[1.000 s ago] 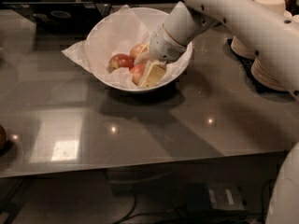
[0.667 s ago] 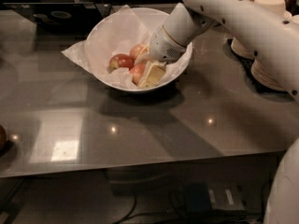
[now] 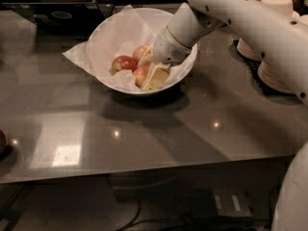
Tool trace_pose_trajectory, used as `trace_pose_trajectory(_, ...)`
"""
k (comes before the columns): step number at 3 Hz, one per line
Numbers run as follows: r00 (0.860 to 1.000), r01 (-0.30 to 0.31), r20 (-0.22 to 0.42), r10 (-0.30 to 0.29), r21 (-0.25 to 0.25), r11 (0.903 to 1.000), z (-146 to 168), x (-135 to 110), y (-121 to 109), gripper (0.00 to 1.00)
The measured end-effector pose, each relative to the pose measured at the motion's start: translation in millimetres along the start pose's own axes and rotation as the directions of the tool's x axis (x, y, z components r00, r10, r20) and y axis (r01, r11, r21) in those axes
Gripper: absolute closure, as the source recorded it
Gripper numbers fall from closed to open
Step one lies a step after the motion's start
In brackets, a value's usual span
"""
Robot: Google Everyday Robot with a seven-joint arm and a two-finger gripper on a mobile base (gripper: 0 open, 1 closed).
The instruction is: Pick apple from white bowl
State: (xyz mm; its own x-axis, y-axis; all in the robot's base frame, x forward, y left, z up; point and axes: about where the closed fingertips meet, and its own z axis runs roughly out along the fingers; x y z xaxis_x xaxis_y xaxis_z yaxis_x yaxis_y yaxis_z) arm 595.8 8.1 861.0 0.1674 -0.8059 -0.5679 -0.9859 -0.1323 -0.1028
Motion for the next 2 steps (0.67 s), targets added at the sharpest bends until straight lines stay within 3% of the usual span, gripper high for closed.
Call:
trace_pose_trajectory(1, 0.999, -0.001, 0.044, 0.001, -0.008, 1.0000, -1, -2, 1, 1.00)
trace_pose_trajectory(2, 0.982, -0.017, 0.187, 0.013, 0.022, 0.9996, -24, -9, -1, 1.00)
